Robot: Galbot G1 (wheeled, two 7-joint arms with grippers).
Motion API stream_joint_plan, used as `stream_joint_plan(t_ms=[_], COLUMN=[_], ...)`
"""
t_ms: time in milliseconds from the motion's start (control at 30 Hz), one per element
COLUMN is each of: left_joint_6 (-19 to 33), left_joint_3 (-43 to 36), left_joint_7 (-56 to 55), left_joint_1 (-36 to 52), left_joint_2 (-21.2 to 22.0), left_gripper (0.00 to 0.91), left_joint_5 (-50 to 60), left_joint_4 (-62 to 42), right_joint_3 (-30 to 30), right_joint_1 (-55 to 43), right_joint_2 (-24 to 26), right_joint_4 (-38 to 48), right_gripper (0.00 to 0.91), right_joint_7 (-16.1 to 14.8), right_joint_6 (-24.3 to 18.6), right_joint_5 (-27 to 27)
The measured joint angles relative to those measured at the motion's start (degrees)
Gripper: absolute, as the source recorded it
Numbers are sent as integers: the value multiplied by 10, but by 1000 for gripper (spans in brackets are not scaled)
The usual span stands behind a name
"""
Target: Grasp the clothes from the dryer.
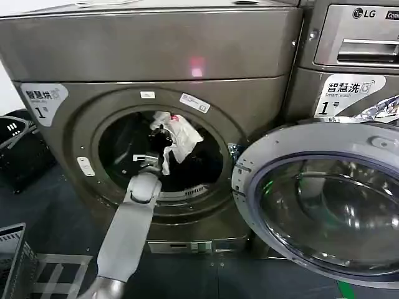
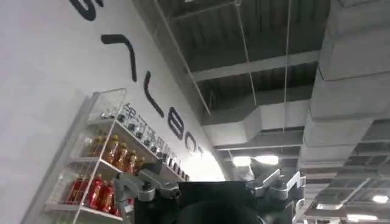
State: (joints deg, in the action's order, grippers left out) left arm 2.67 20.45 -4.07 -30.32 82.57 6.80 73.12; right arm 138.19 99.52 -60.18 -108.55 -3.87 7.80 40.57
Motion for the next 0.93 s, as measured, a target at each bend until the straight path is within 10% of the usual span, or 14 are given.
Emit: stream_joint_plan(t_ms=[933], left_joint_6=[-23], left_joint_3=[-1], left_joint_7=[-13], left_joint_1=[-1], left_joint_2=[8], left_gripper=[0], left_joint_5=[-14], left_joint_4=[10], right_joint_3=[3], right_joint_1=[1], right_joint_2=[1], right_joint_4=[-4], right_gripper=[907], right_joint_7=[-4], right_joint_6=[5], right_joint_5=[1])
